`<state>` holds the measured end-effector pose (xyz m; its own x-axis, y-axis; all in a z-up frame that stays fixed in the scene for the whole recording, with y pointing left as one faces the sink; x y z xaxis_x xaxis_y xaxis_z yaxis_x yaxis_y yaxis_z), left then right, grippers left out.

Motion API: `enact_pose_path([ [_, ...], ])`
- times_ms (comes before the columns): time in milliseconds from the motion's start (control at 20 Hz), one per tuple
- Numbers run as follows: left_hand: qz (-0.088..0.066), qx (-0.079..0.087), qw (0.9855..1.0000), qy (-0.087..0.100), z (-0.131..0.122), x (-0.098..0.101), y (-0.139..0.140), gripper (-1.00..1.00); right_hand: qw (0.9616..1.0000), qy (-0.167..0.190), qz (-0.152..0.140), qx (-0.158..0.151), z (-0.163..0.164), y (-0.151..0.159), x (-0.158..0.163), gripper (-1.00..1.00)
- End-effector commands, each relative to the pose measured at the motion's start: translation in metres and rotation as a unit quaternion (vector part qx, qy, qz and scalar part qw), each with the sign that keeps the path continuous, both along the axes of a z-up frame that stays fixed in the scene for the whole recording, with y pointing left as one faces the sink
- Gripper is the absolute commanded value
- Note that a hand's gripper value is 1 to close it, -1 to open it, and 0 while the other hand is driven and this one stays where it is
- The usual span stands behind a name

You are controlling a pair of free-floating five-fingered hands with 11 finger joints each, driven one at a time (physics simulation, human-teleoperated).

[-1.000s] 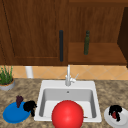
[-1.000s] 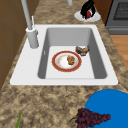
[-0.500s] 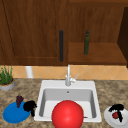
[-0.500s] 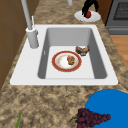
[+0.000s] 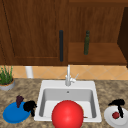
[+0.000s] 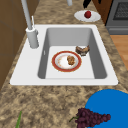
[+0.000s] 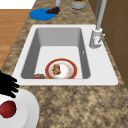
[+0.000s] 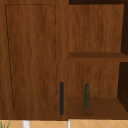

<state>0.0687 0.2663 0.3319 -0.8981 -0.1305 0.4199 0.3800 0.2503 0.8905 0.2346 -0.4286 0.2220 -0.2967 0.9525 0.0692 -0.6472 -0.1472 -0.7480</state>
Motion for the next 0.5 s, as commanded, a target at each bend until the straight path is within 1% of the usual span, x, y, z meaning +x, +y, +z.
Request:
enact_pose_path([
  [0,0.000,0.000,1.0000,0.000,0.000,0.000,0.000,0.00,0.9981,-0.005,-0.061,0.000,0.025,0.000,0.000,-1.00],
  [250,0.000,0.000,1.0000,0.000,0.000,0.000,0.000,0.00,0.9967,-0.009,-0.080,-0.012,0.051,0.005,-0.001,-1.00],
  [450,0.000,0.000,1.0000,0.000,0.000,0.000,0.000,0.00,0.9939,-0.014,-0.104,-0.031,0.071,0.007,-0.001,-1.00],
])
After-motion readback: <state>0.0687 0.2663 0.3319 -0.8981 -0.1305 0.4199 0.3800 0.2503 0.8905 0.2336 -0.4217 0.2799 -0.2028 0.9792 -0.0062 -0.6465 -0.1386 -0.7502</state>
